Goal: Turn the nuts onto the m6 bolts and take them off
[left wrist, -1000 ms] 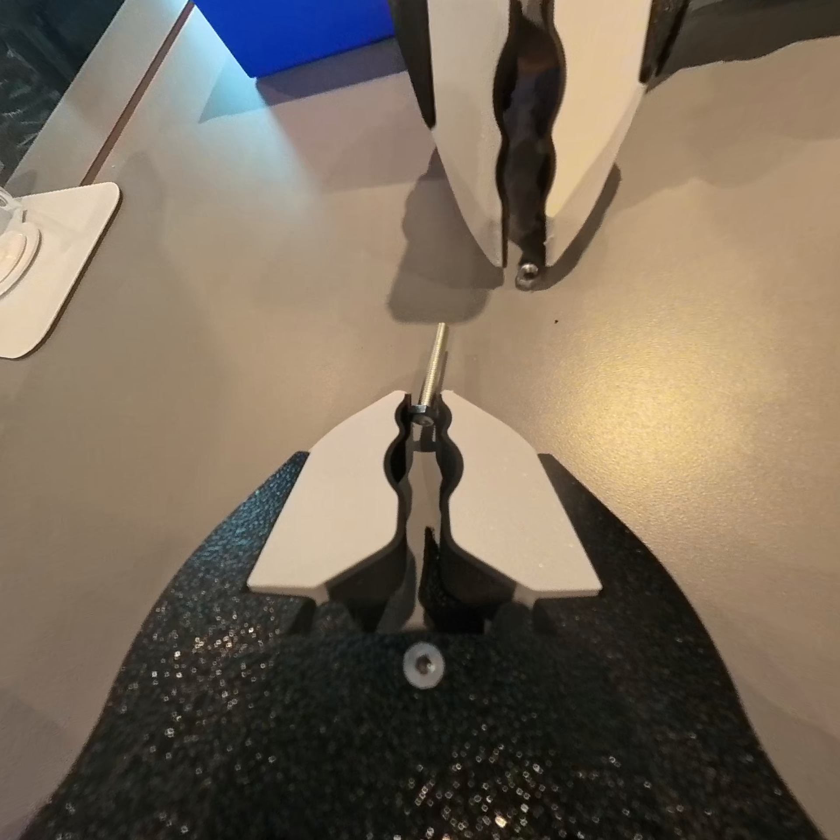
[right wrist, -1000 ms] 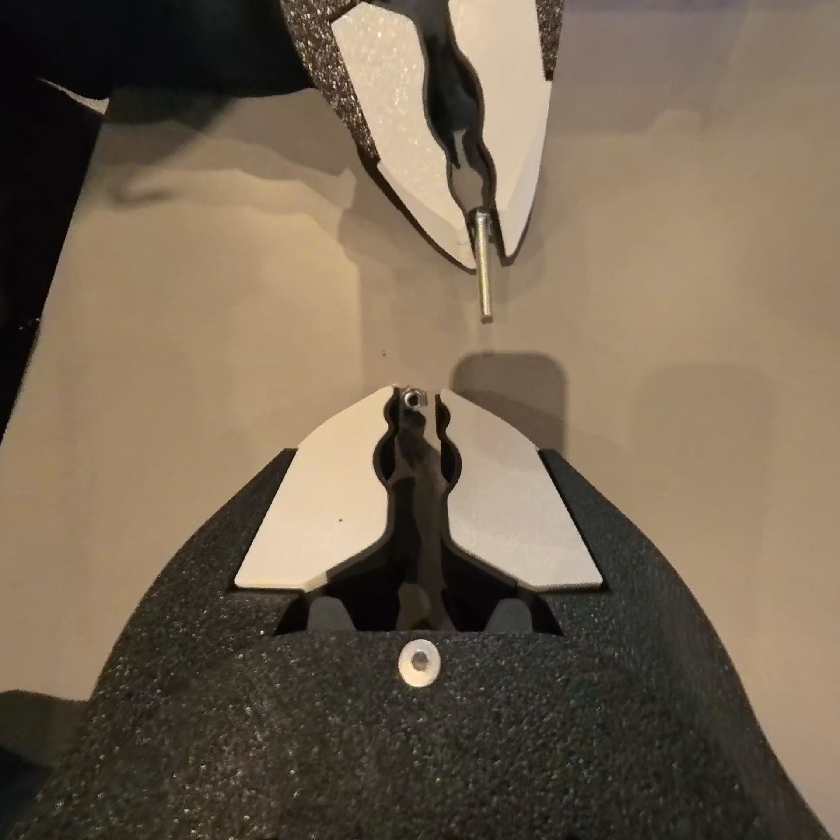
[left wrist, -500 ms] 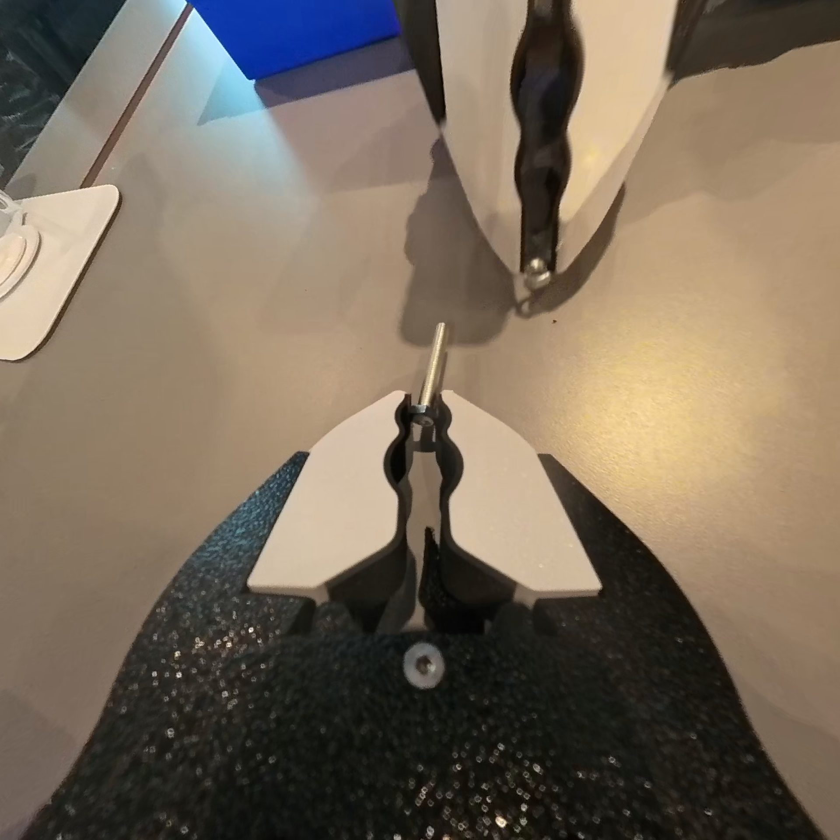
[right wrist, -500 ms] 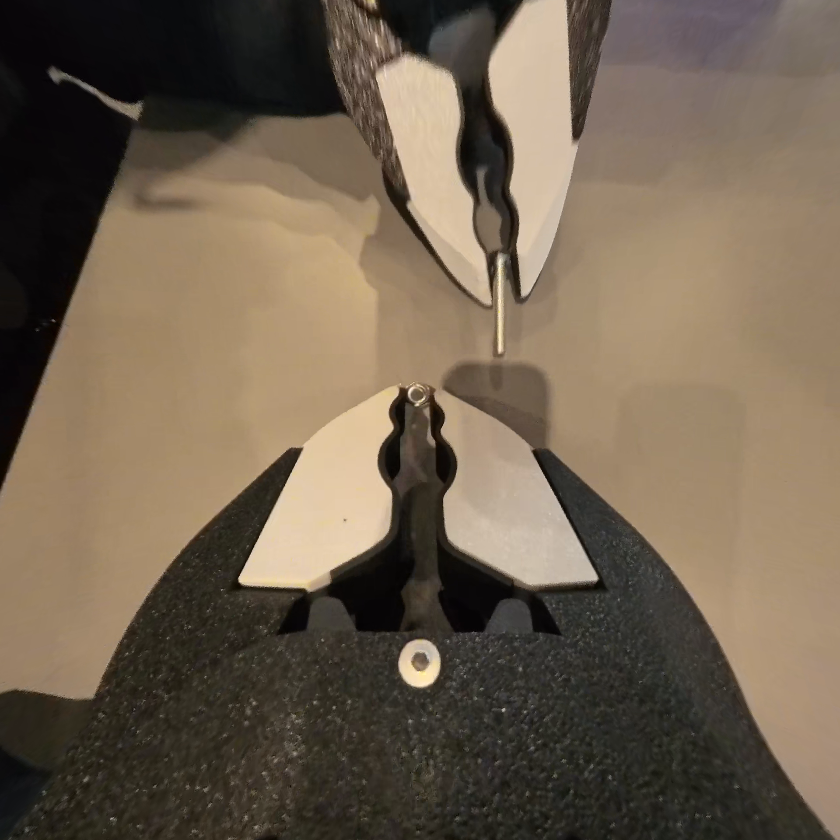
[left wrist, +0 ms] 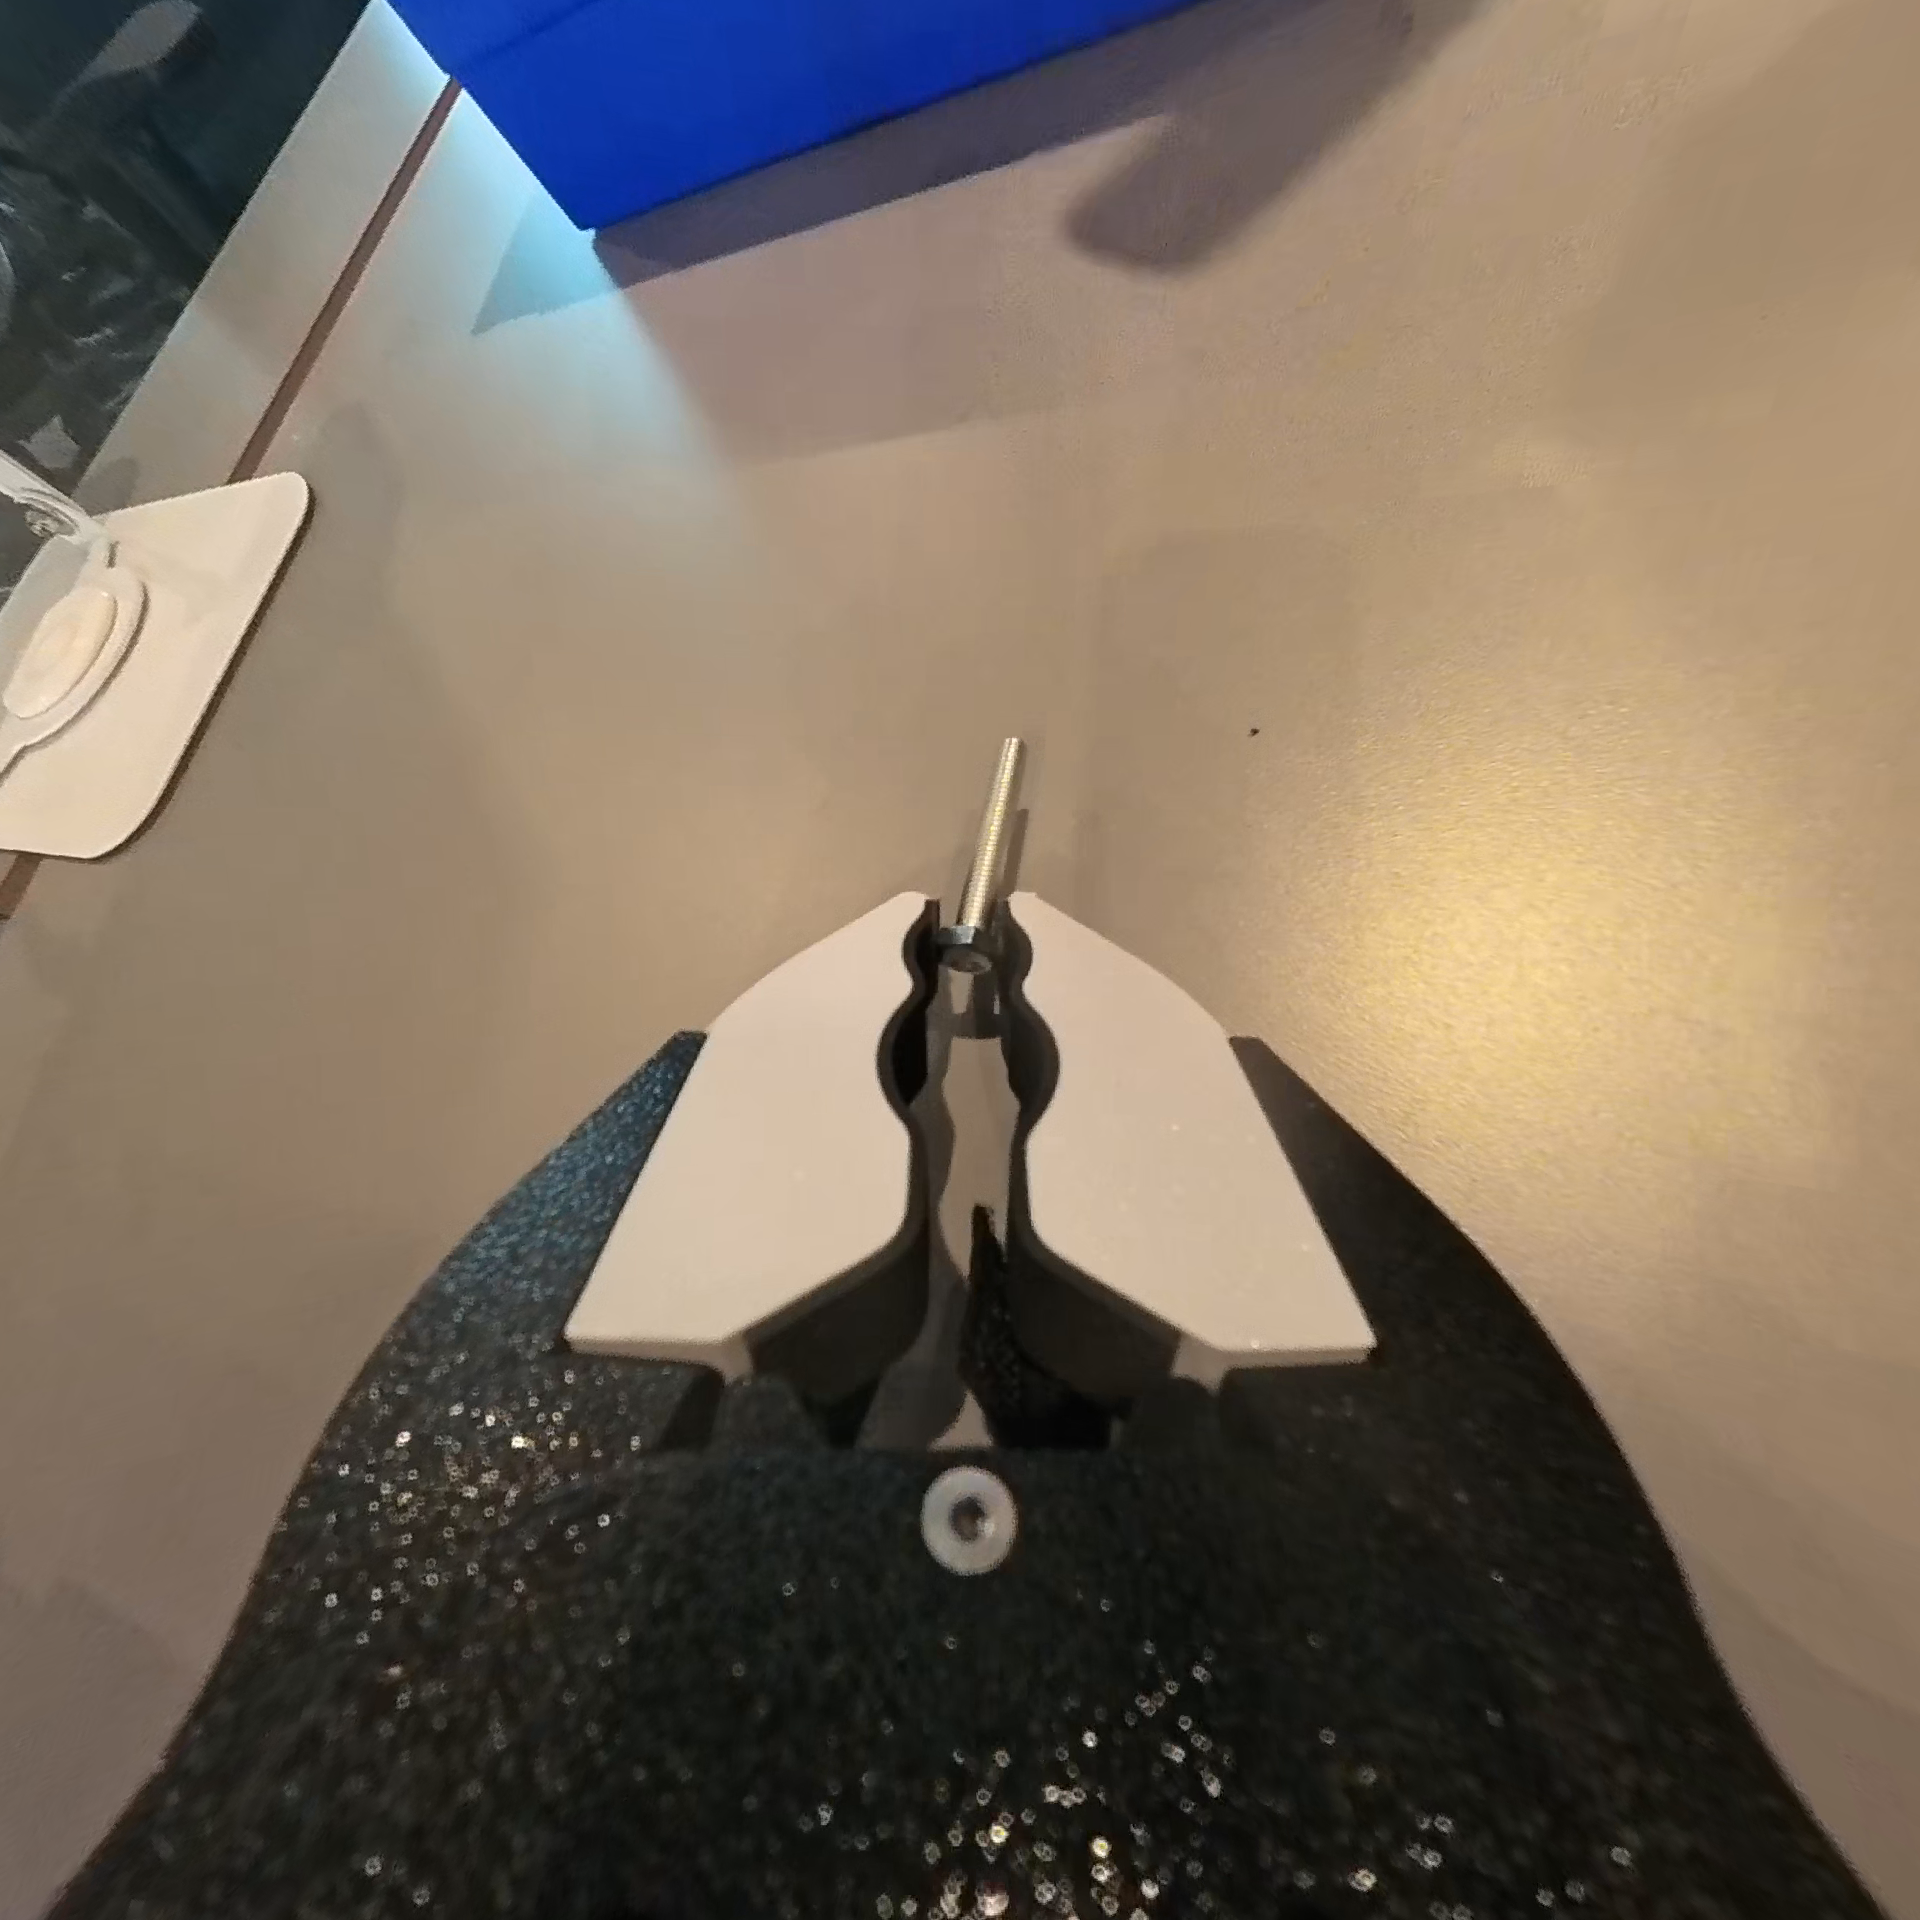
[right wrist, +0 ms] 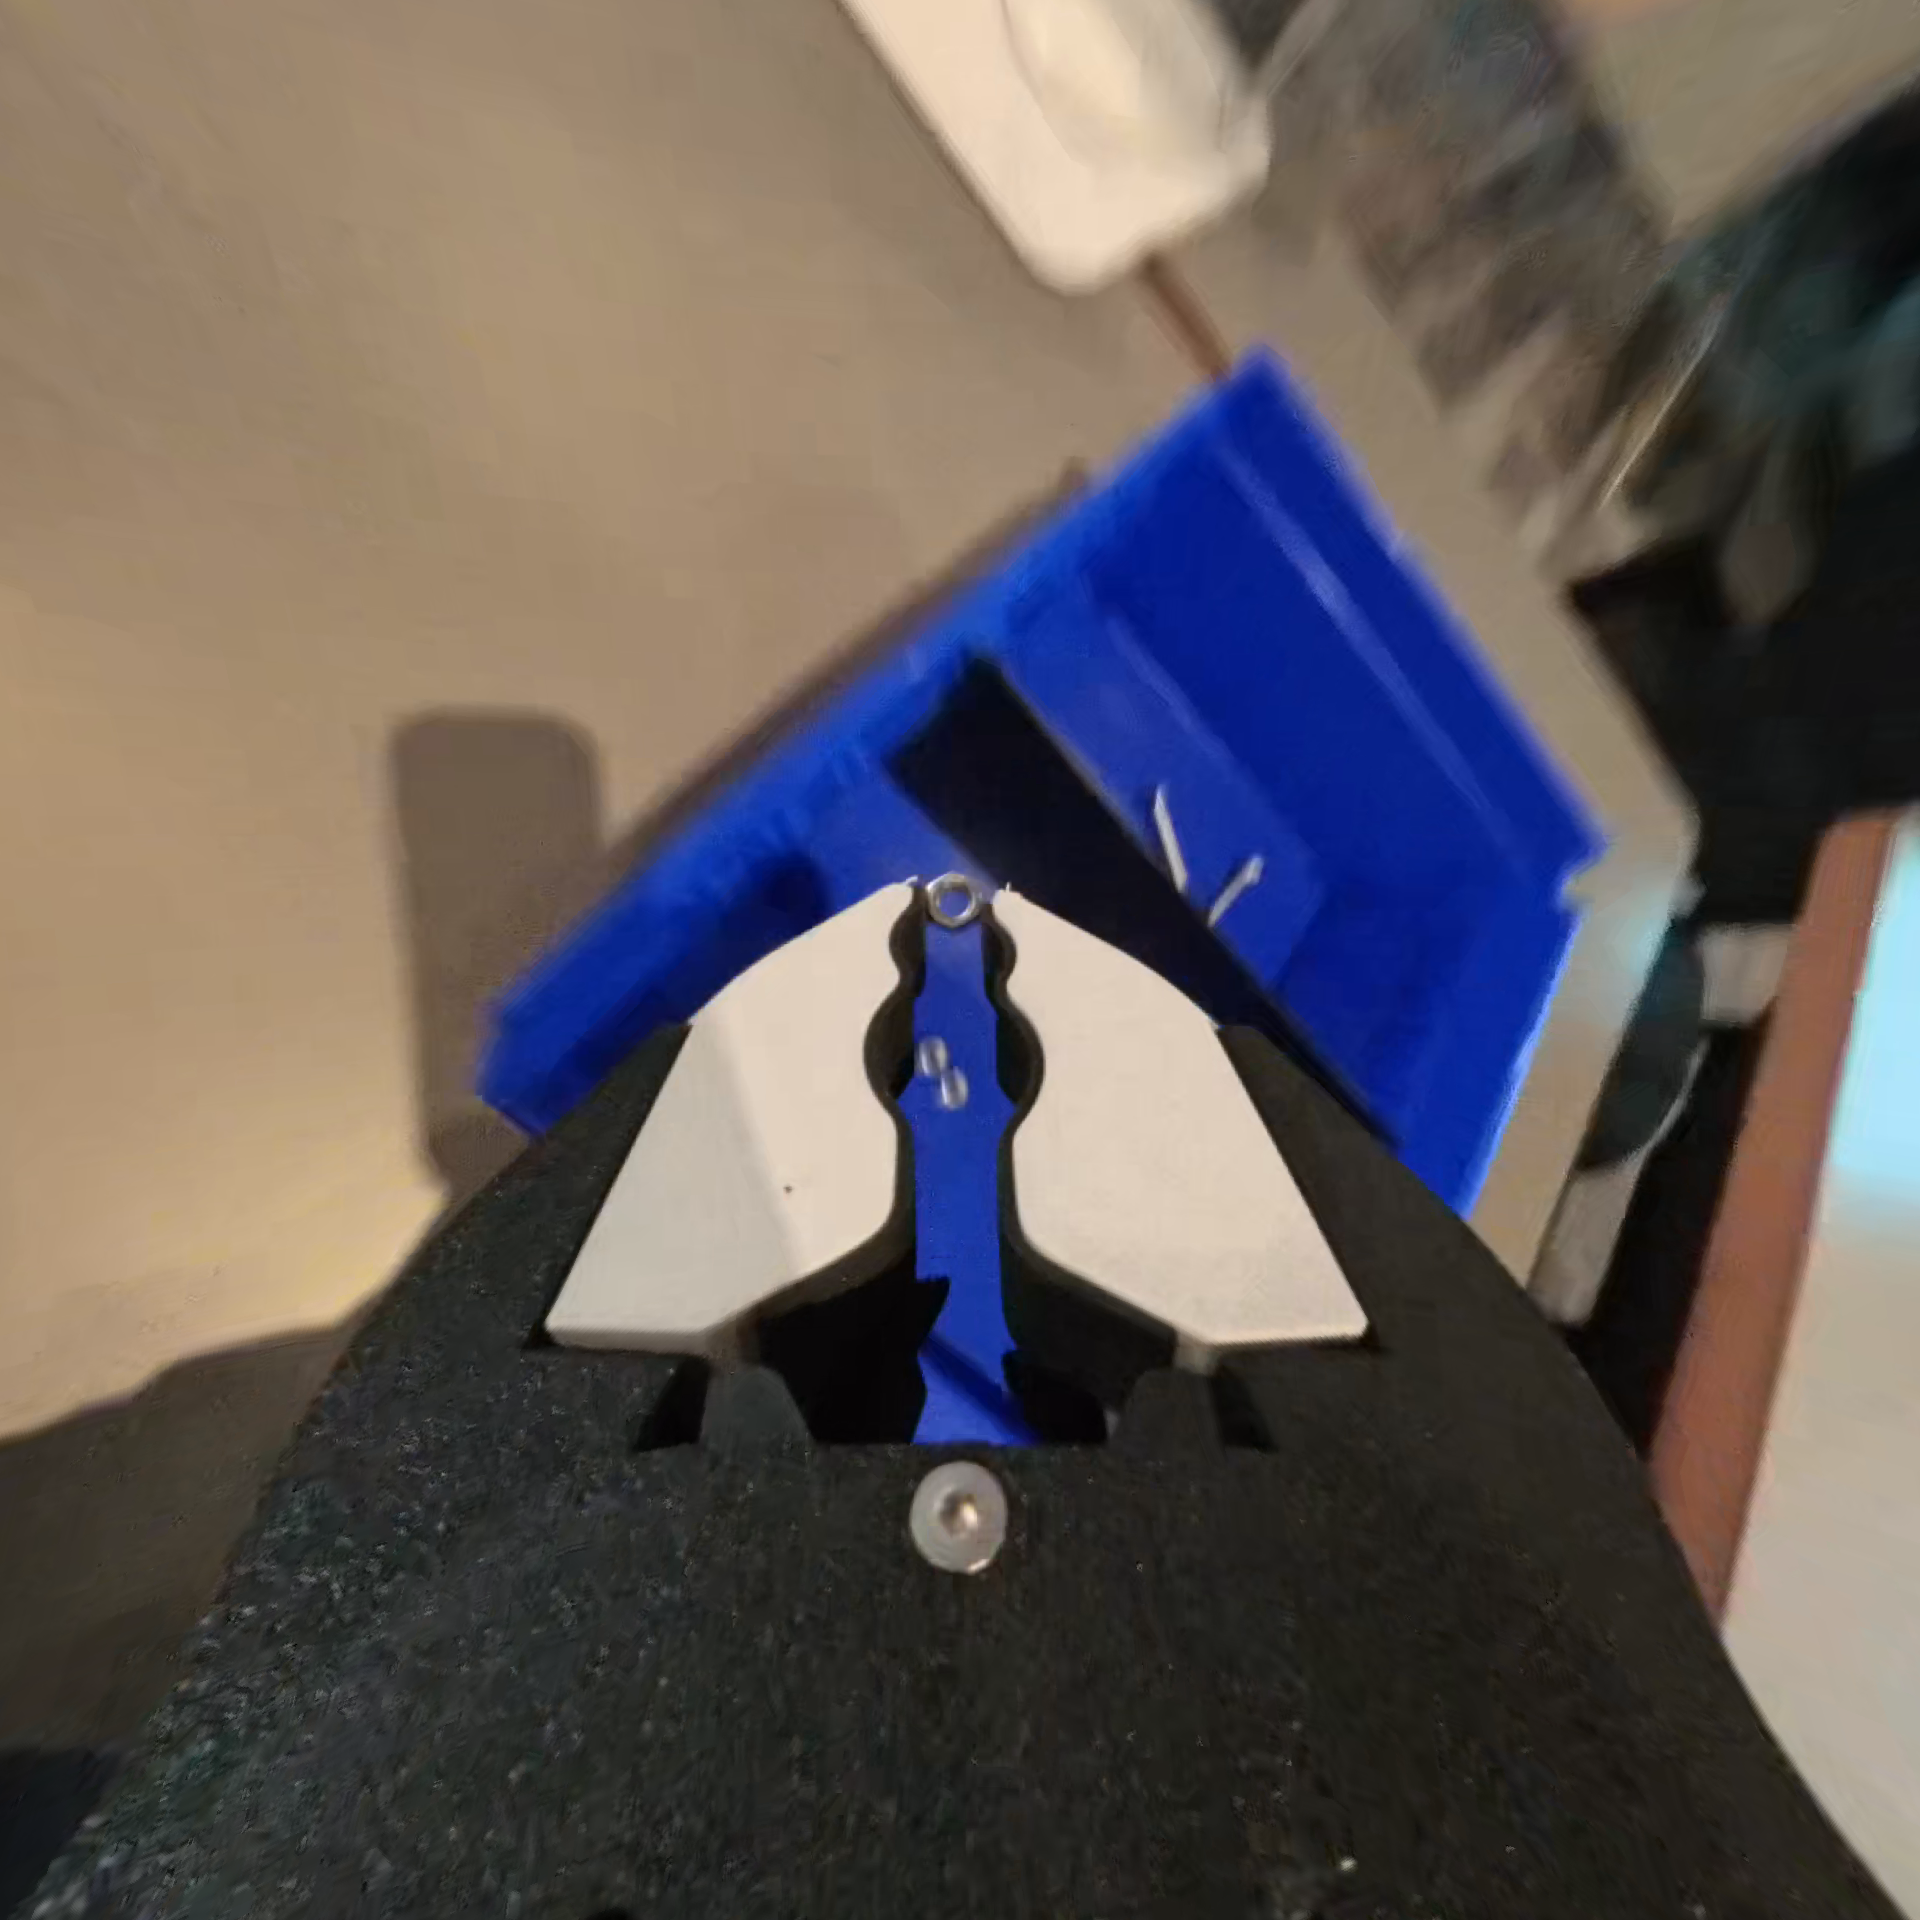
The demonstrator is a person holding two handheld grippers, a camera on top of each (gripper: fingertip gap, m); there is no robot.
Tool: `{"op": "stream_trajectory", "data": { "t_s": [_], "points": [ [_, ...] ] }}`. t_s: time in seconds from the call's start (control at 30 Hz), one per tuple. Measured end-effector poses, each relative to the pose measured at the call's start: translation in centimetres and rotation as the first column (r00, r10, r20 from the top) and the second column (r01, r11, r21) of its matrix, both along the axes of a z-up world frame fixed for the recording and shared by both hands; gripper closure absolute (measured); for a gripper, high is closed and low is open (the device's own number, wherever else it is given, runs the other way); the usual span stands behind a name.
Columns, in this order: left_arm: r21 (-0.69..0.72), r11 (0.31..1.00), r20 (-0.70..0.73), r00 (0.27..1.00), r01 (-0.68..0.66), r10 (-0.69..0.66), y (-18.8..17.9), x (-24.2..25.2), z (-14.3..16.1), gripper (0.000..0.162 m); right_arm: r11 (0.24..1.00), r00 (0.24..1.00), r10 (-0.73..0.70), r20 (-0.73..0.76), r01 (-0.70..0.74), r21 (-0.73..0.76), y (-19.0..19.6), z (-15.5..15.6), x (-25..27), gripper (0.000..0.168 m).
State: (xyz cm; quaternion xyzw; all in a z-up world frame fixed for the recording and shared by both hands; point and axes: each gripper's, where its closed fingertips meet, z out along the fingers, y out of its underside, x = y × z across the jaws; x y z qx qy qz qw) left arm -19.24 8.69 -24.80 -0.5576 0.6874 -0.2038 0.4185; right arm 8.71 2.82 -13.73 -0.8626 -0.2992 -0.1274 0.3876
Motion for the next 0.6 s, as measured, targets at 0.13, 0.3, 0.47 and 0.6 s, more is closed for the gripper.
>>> {"op": "stream_trajectory", "data": {
  "t_s": [0.13, 0.3, 0.47, 0.6],
  "points": [
    [0.000, 1.000, 0.006, 1.000, 0.007, -0.007, -0.1, 0.0, 0.1, 0.152, 0.941, 0.995, -0.094, 0.032, 0.100, -0.324, -0.2, -6.5, 5.2, 0.158],
    [-0.009, 1.000, 0.036, 0.999, 0.006, -0.005, -0.1, -0.1, 0.5, 0.152, 0.891, 0.996, -0.064, 0.060, 0.084, -0.446, 0.4, -9.6, 7.0, 0.158],
    [-0.018, 1.000, 0.057, 0.998, 0.001, 0.000, 0.0, -0.1, 0.8, 0.152, 0.856, 0.993, -0.062, 0.097, 0.103, -0.507, 0.0, -10.8, 8.4, 0.159],
    [-0.016, 1.000, 0.055, 0.999, 0.002, -0.001, 0.0, -0.1, 0.8, 0.152, 0.850, 0.991, -0.051, 0.125, 0.109, -0.516, -0.1, -11.3, 8.9, 0.158]
  ]
}}
